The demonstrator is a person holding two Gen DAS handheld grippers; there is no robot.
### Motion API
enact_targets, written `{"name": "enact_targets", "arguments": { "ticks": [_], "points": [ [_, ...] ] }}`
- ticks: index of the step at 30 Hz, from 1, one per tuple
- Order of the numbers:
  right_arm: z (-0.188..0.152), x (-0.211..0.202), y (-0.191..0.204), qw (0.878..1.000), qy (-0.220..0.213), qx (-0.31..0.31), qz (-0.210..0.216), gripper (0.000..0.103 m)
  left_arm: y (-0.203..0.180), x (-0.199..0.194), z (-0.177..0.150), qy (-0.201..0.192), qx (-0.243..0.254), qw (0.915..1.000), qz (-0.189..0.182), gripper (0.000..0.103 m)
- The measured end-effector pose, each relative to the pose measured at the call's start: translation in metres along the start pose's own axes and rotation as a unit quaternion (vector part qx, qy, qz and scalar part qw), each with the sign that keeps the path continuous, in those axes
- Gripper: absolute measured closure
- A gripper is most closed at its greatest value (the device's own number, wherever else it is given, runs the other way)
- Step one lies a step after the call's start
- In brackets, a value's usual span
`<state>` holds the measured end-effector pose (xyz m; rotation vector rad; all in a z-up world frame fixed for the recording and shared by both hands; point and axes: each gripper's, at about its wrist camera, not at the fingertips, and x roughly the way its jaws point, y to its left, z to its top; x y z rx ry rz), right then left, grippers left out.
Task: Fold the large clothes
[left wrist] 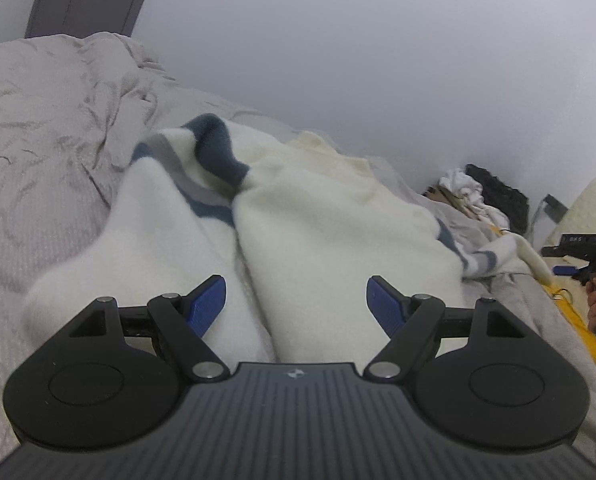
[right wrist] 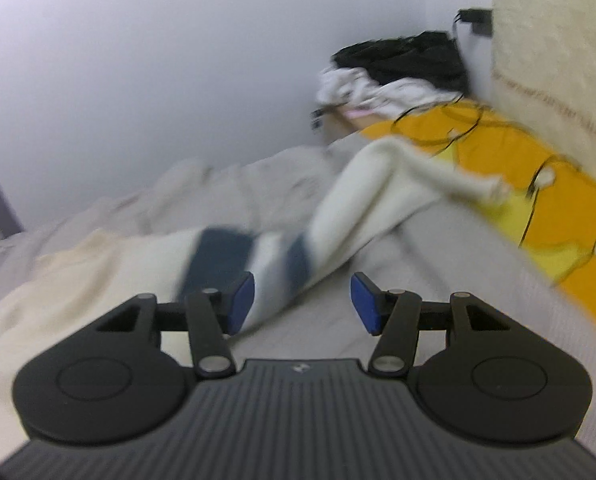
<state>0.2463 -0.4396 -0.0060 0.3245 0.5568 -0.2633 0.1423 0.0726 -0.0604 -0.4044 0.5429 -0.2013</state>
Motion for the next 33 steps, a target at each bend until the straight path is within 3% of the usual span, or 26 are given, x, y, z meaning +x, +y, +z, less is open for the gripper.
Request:
{"name": "enact_targets", "arguments": {
  "ticks": [5, 12, 18, 24, 28, 33],
  "points": [
    [-0.051, -0.046, 0.041, 0.998, 0.016, 0.037, 0.046, 0.047, -0.014, -0.015, -0.013, 0.018, 0.004, 0.9989, -0.042, 0.022],
    [-0.127, -0.095, 0.092, 0.993, 0.049, 0.041, 0.096, 0.047, -0.041, -0.017, -0.039, 0.053, 0.037, 0.9947, -0.08, 0.023],
    [-0.169, -0.116, 0.082, 0.987, 0.078, 0.093, 0.107, 0.047, -0.073, -0.015, -0.059, 0.082, 0.071, 0.9853, -0.132, 0.034],
    [-0.188, -0.126, 0.053, 0.975, 0.082, 0.17, 0.116, 0.045, -0.121, -0.001, -0.09, 0.113, 0.135, 0.9682, -0.177, 0.038],
    [-0.185, -0.123, 0.043, 0.975, 0.071, 0.175, 0.117, 0.044, -0.151, 0.018, -0.114, 0.116, 0.207, 0.9601, -0.148, 0.038],
    [-0.184, -0.115, 0.028, 0.971, 0.06, 0.189, 0.132, 0.043, -0.174, 0.045, -0.149, 0.126, 0.306, 0.939, -0.093, 0.037]
  ]
}}
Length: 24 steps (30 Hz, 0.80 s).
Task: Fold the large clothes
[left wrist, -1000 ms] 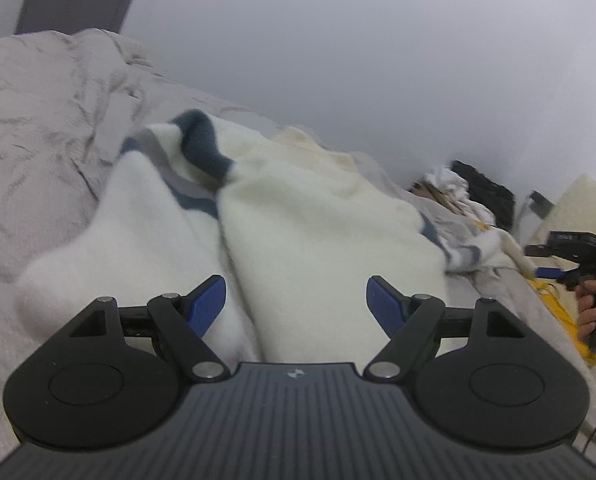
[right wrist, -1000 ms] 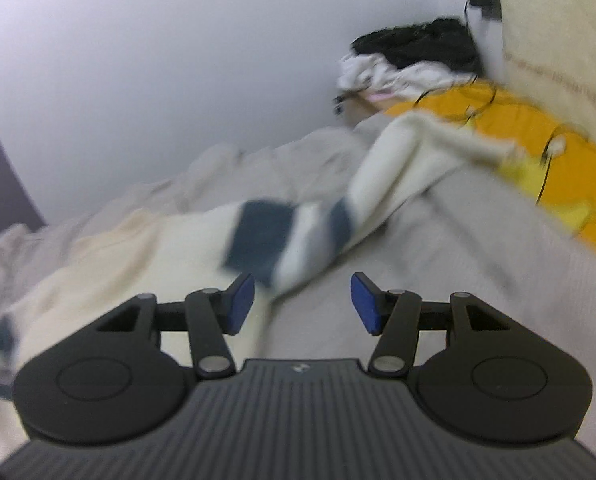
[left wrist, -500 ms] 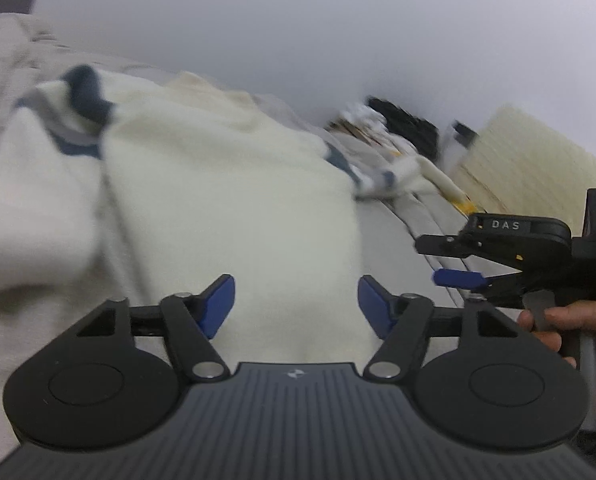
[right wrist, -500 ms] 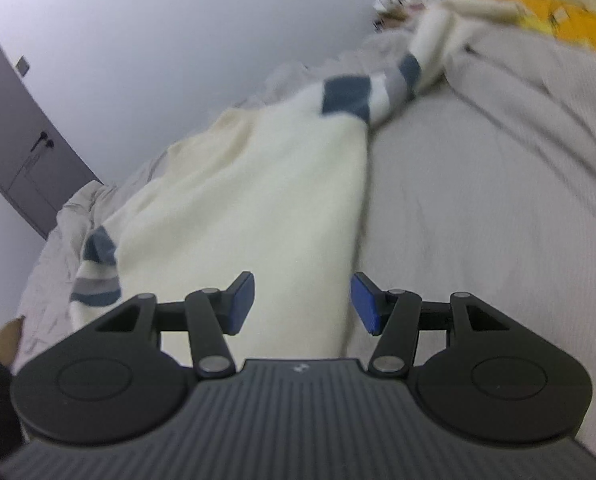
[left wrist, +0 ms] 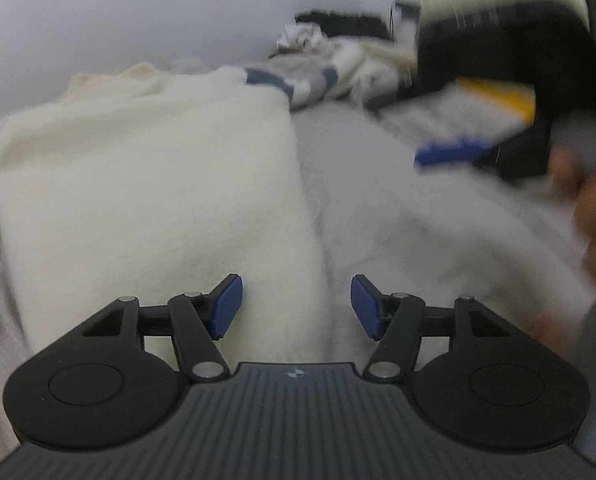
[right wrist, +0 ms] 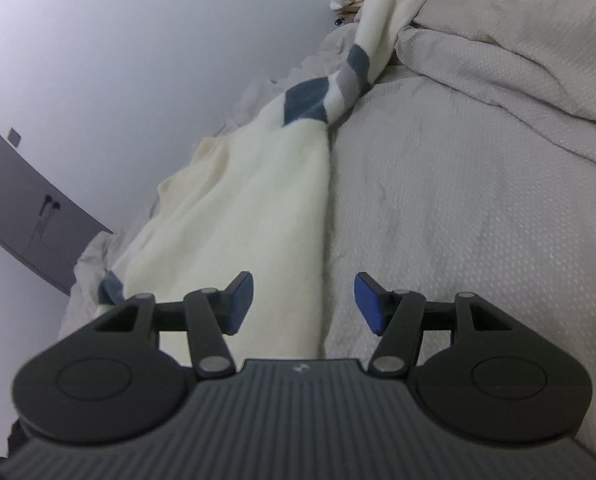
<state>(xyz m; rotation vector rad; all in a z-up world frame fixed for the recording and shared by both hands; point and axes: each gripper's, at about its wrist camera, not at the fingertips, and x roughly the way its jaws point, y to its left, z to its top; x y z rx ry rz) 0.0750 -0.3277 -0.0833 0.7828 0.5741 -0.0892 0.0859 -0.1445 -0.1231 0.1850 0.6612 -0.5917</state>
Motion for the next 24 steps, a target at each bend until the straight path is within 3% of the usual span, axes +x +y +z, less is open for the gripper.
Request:
{"name": "enact_targets", "arguments": {
  "ticks": [3, 6, 8, 10, 13, 15, 18, 24],
  "points": [
    [0.004, 0.004, -0.007, 1.0, -0.005, 0.002, 0.007, 0.043, -0.012, 0.012, -0.01, 0.005, 0.052, 0.9977, 0.044, 0.038],
    [0.008, 0.015, -0.01, 1.0, 0.001, 0.005, 0.002, 0.043, -0.011, 0.016, -0.013, 0.004, 0.072, 0.9945, 0.076, 0.064],
    [0.011, 0.021, -0.014, 1.0, 0.01, 0.012, 0.0, 0.043, 0.003, 0.014, -0.007, 0.002, 0.039, 0.9962, 0.078, 0.086],
    [0.012, 0.024, -0.016, 1.0, 0.014, 0.014, -0.004, 0.043, 0.025, 0.005, 0.001, -0.004, -0.018, 0.9979, 0.062, 0.089],
    [0.012, 0.023, -0.015, 1.0, 0.009, 0.011, -0.001, 0.043, 0.061, -0.014, 0.012, -0.033, -0.103, 0.9931, 0.045, 0.091],
    [0.01, 0.022, -0.012, 1.0, 0.009, 0.007, 0.011, 0.043, 0.089, -0.024, 0.014, -0.044, -0.168, 0.9845, 0.028, 0.091],
    [0.004, 0.024, -0.005, 0.999, 0.022, 0.005, 0.035, 0.043, 0.127, -0.038, 0.009, -0.065, -0.255, 0.9649, 0.005, 0.091],
    [-0.02, 0.042, 0.01, 0.985, 0.098, 0.03, 0.136, 0.043, 0.19, -0.047, -0.004, -0.086, -0.392, 0.9159, -0.016, 0.092]
  ]
}}
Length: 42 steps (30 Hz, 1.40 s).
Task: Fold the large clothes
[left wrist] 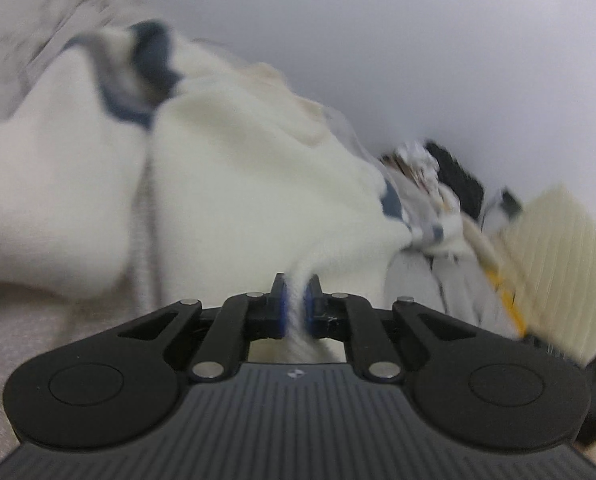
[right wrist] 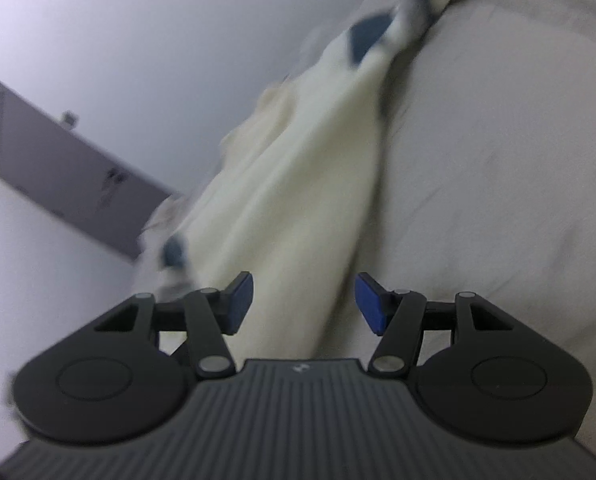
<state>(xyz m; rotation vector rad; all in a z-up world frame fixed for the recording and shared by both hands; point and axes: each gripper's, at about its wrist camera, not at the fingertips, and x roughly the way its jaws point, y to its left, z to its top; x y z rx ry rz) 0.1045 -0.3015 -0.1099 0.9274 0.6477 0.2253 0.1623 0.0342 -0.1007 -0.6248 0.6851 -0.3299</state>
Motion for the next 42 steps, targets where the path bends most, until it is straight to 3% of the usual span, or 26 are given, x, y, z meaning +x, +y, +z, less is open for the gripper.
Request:
{"name": "enact_targets", "arguments": {
  "ticks": [4, 9, 11, 15, 16, 17, 18, 20, 24, 29, 32, 42],
  "points": [
    [-0.016, 0.032, 0.009, 0.998, 0.059, 0.009, 0.03, 0.043, 0.034, 0.006, 0.006, 0.011, -0.082, 0.9965, 0.009, 0.092],
    [-0.028, 0.066, 0.011, 0.994, 0.095, 0.031, 0.041, 0.043, 0.042, 0.014, 0.006, 0.02, -0.087, 0.9958, 0.018, 0.092],
    [-0.028, 0.068, 0.012, 0.994, 0.086, 0.038, 0.058, 0.044, 0.038, 0.017, 0.007, 0.019, -0.08, 0.9964, 0.02, 0.092],
    [-0.025, 0.058, 0.022, 0.995, 0.052, 0.006, 0.09, 0.054, 0.04, 0.016, 0.007, 0.016, -0.091, 0.9956, 0.013, 0.092],
    [-0.025, 0.057, 0.023, 0.994, 0.049, 0.003, 0.097, 0.059, 0.04, 0.016, 0.008, 0.016, -0.093, 0.9954, 0.011, 0.092],
    [-0.026, 0.054, 0.025, 0.993, 0.047, 0.003, 0.11, 0.075, 0.04, 0.015, 0.008, 0.018, -0.094, 0.9953, 0.009, 0.091],
    [-0.026, 0.053, 0.028, 0.991, 0.047, -0.001, 0.122, 0.076, 0.04, 0.015, 0.007, 0.019, -0.095, 0.9953, 0.007, 0.091],
    [-0.026, 0.049, 0.038, 0.993, 0.04, -0.035, 0.108, 0.076, 0.039, 0.014, 0.006, 0.019, -0.09, 0.9958, 0.006, 0.091],
    [-0.028, 0.055, 0.035, 0.993, 0.055, -0.019, 0.101, 0.076, 0.037, 0.008, 0.004, 0.017, -0.09, 0.9958, -0.005, 0.091],
    [-0.033, 0.061, 0.033, 0.993, 0.071, -0.043, 0.078, 0.076, 0.037, 0.004, 0.005, 0.028, -0.099, 0.9943, -0.026, 0.071],
    [-0.03, 0.05, 0.036, 0.994, 0.055, -0.063, 0.069, 0.09, 0.034, -0.007, 0.004, 0.021, -0.095, 0.9949, -0.028, 0.055],
    [-0.011, -0.04, 0.047, 0.992, -0.052, -0.11, -0.024, 0.095, 0.018, -0.065, -0.003, -0.023, -0.062, 0.9966, -0.048, 0.05]
  ]
}}
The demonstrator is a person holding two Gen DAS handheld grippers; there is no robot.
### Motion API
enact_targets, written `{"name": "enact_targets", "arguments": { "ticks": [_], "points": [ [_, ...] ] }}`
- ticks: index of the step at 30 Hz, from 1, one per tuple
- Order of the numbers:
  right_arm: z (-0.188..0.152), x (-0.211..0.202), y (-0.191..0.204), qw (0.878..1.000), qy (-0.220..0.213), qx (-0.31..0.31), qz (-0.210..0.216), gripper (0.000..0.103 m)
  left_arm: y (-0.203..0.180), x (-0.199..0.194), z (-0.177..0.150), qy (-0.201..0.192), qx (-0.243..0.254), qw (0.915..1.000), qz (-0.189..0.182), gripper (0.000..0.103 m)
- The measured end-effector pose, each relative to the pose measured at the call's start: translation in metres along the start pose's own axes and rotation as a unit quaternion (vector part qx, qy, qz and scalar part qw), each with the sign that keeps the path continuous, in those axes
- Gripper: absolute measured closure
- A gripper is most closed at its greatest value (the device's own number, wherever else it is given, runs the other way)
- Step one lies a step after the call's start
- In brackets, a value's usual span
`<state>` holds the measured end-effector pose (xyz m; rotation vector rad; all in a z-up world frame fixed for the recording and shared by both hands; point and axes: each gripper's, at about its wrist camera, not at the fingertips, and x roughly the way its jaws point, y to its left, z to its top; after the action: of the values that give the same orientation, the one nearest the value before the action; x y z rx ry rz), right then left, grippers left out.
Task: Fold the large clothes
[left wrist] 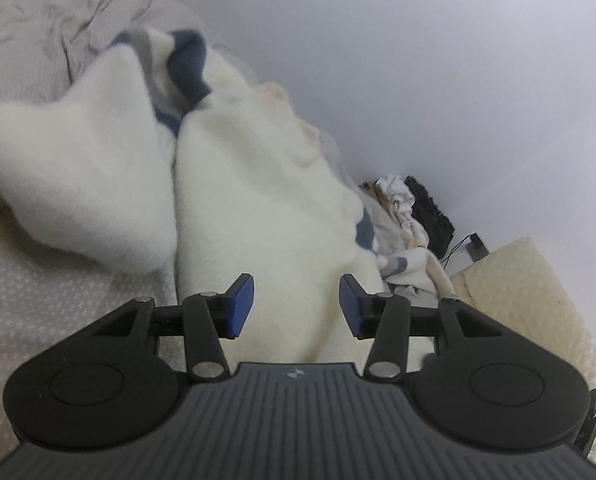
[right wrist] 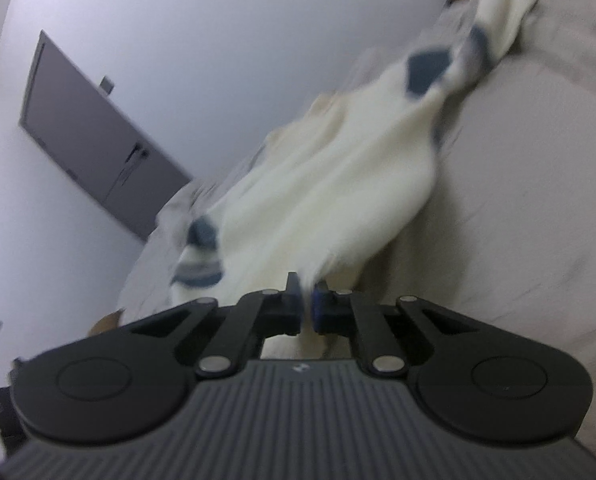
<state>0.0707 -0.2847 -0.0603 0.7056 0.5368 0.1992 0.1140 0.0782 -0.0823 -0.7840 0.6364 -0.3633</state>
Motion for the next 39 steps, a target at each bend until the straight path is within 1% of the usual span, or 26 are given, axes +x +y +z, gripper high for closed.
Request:
{"name": "enact_targets", "arguments": {
  "ticks": [2, 4, 6, 7, 9, 10, 13, 15, 16, 19, 20, 22, 24, 25, 27, 30, 31, 33, 36, 37, 39],
  "points": [
    [0.008, -0.014, -0.002, 0.999, -0.022, -0.007, -0.033, 0.095, -0.002, -0.007, -0.001, -0.006, 0.006, 1.0, 0.003, 0.05],
    [0.015, -0.026, -0.006, 0.995, -0.045, -0.023, -0.081, 0.095, -0.002, -0.013, 0.0, -0.009, 0.01, 0.9999, 0.01, 0.05],
    [0.019, -0.032, -0.015, 0.99, -0.053, -0.024, -0.126, 0.095, -0.001, -0.018, 0.001, -0.014, 0.008, 0.9997, 0.019, 0.05],
    [0.02, -0.033, -0.021, 0.987, -0.052, -0.026, -0.153, 0.095, 0.0, -0.021, 0.002, -0.016, 0.007, 0.9994, 0.03, 0.05],
    [0.018, -0.024, -0.029, 0.977, -0.044, -0.025, -0.209, 0.095, 0.0, -0.024, 0.004, -0.024, 0.013, 0.998, 0.057, 0.05],
    [0.017, -0.017, -0.033, 0.973, -0.037, -0.017, -0.228, 0.095, 0.002, -0.026, 0.006, -0.028, 0.014, 0.9971, 0.07, 0.049],
    [0.014, 0.003, -0.057, 0.964, 0.002, 0.037, -0.262, 0.095, 0.01, -0.034, 0.014, -0.05, 0.005, 0.9926, 0.11, 0.048],
    [0.011, 0.017, -0.075, 0.957, 0.03, 0.081, -0.277, 0.094, 0.017, -0.041, 0.02, -0.066, -0.001, 0.9891, 0.132, 0.045],
    [0.009, 0.02, -0.081, 0.955, 0.036, 0.094, -0.28, 0.094, 0.021, -0.045, 0.024, -0.075, -0.007, 0.9868, 0.143, 0.042],
    [0.01, 0.021, -0.081, 0.955, 0.033, 0.092, -0.281, 0.091, 0.034, -0.056, 0.032, -0.094, -0.032, 0.9837, 0.15, 0.04],
    [0.011, 0.019, -0.08, 0.956, 0.028, 0.091, -0.279, 0.087, 0.038, -0.061, 0.034, -0.102, -0.041, 0.9816, 0.156, 0.04],
    [0.012, 0.014, -0.076, 0.955, 0.017, 0.08, -0.285, 0.075, 0.046, -0.07, 0.038, -0.123, -0.06, 0.9761, 0.169, 0.039],
    [0.012, 0.008, -0.072, 0.956, -0.004, 0.065, -0.287, 0.044, 0.051, -0.08, 0.04, -0.143, -0.078, 0.9709, 0.176, 0.039],
    [0.013, 0.006, -0.069, 0.957, -0.013, 0.06, -0.283, 0.041, 0.055, -0.085, 0.04, -0.154, -0.087, 0.968, 0.178, 0.039],
    [0.013, 0.002, -0.064, 0.96, -0.032, 0.042, -0.274, 0.041, 0.06, -0.092, 0.04, -0.167, -0.101, 0.9611, 0.195, 0.039],
    [0.015, -0.002, -0.055, 0.965, -0.049, 0.014, -0.256, 0.041, 0.069, -0.098, 0.036, -0.173, -0.129, 0.9499, 0.226, 0.039],
    [0.015, -0.001, -0.05, 0.967, -0.049, 0.006, -0.248, 0.04, 0.073, -0.099, 0.034, -0.174, -0.143, 0.9474, 0.228, 0.039],
    [0.012, 0.002, -0.042, 0.973, -0.045, -0.011, -0.227, 0.035, 0.084, -0.097, 0.032, -0.167, -0.177, 0.9434, 0.225, 0.039],
    [0.007, 0.007, -0.03, 0.978, -0.041, -0.041, -0.2, 0.027, 0.095, -0.091, 0.025, -0.148, -0.207, 0.9414, 0.222, 0.039],
    [0.005, 0.009, -0.026, 0.98, -0.037, -0.054, -0.189, 0.026, 0.098, -0.089, 0.023, -0.144, -0.218, 0.9401, 0.22, 0.039],
    [0.003, 0.016, -0.019, 0.983, -0.03, -0.071, -0.166, 0.021, 0.101, -0.089, 0.016, -0.149, -0.232, 0.9342, 0.226, 0.039]
  ]
}}
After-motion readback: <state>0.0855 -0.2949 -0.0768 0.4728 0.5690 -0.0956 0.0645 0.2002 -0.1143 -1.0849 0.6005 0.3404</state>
